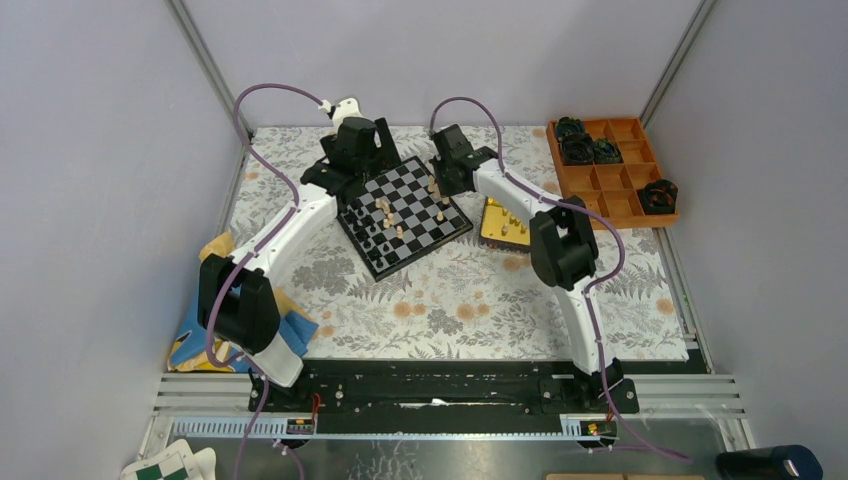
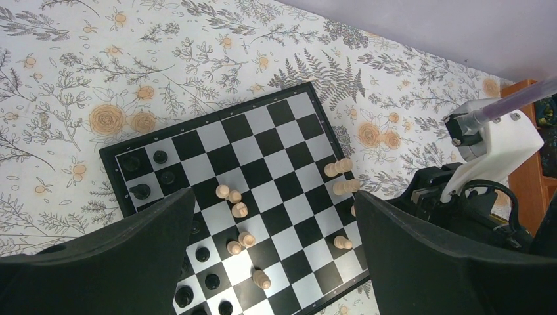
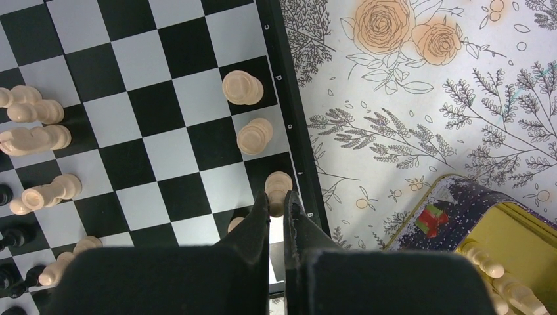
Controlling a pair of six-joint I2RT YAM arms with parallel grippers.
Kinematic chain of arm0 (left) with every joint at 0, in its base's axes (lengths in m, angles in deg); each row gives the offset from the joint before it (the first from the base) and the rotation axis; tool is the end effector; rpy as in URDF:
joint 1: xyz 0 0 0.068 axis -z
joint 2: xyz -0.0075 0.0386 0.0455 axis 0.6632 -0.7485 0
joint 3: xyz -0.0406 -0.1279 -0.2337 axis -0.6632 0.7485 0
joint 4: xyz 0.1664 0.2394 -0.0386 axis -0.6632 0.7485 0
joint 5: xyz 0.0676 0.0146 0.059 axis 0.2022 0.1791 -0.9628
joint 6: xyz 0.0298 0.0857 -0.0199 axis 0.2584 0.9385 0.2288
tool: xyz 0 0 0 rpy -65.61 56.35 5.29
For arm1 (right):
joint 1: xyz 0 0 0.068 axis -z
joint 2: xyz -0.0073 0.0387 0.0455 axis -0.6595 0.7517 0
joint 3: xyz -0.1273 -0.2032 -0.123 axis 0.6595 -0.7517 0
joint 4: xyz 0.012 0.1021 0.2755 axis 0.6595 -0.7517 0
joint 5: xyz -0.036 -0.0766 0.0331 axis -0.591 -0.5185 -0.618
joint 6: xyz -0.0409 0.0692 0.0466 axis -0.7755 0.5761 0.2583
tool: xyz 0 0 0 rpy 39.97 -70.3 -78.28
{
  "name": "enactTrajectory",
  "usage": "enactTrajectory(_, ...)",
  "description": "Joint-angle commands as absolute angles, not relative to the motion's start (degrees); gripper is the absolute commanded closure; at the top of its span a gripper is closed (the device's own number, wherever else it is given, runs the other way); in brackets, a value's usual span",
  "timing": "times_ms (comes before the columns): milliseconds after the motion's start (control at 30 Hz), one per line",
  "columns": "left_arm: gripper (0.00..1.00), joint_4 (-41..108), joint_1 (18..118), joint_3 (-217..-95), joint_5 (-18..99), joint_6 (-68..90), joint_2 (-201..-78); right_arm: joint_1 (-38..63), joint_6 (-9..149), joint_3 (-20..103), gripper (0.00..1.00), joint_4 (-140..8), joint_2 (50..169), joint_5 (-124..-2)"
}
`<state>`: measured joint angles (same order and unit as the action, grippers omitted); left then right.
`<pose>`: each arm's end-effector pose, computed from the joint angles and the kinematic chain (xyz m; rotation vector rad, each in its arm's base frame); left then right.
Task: Set up the chess pieces on the board
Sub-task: Place the chess piece on the chessboard.
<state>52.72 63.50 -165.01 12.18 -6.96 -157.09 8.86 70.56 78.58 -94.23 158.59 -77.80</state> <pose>0.4320 -0.1435 0.3001 -0.3480 2.0224 -0.2002 0.4972 0.3037 0.1714 -0.4574 2.3310 0.1895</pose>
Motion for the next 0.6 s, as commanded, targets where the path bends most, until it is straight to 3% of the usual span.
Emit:
enactTrajectory(0,0.01,51.82,62.82,-164.33,11.43,-7.05,-155.92,8.04,69.77,82.17,1.00,-95.49,159.54,-77.95)
enactTrajectory(567,0.01,51.66,62.29,-164.61,12.02,-7.09,-157.00,7.88,69.75,82.94,1.00,-95.90,161.49,-77.47)
